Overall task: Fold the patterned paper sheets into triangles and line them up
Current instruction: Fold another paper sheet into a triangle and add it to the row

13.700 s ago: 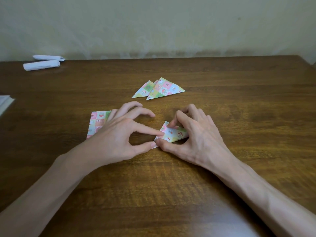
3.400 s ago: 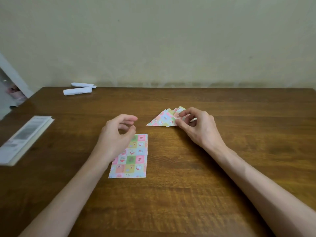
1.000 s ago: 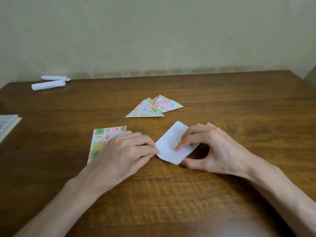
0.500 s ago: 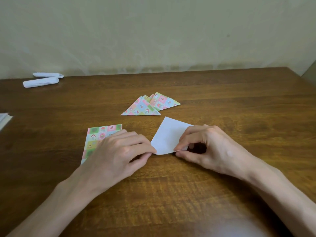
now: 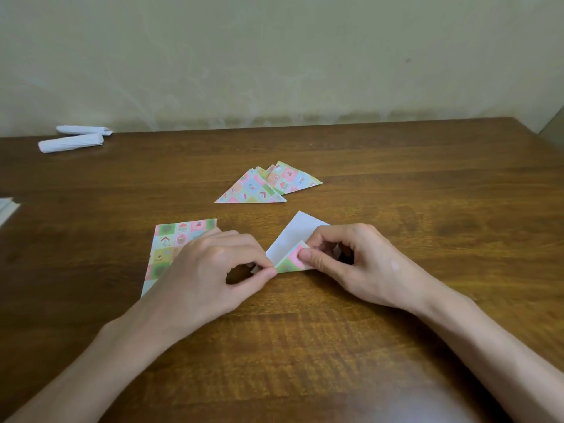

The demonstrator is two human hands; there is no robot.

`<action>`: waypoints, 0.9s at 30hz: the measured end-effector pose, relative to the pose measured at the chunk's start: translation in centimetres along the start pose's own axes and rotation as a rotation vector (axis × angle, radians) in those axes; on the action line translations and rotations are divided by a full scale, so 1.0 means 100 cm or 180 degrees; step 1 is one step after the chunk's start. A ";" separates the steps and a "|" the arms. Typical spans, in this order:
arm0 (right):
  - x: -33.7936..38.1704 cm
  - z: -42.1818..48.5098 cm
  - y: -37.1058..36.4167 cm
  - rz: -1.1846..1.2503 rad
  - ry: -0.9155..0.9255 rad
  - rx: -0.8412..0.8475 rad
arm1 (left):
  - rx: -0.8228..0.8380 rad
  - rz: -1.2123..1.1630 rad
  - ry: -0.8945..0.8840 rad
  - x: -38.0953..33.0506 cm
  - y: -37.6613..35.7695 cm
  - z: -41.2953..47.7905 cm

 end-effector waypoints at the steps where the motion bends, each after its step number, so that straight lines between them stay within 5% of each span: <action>1: 0.000 0.001 0.000 0.0047 -0.0001 -0.0011 | 0.0012 -0.0110 0.0089 0.001 0.000 0.000; 19: -0.013 0.015 -0.005 -0.0152 -0.0198 -0.0614 | 0.0048 -0.0703 0.0931 0.007 -0.001 0.001; 27: -0.014 0.016 -0.009 -0.0354 -0.0283 -0.0842 | -0.0084 0.0236 0.0287 -0.004 -0.001 -0.005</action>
Point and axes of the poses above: each hand's wrist, its own z-axis towards the middle knuckle, its own y-axis out of the back of the hand, x = y × z, the point moved 5 cm from there along z, towards the middle knuckle, and after that the axes turned 6 degrees about y, right-handed, at the moved point
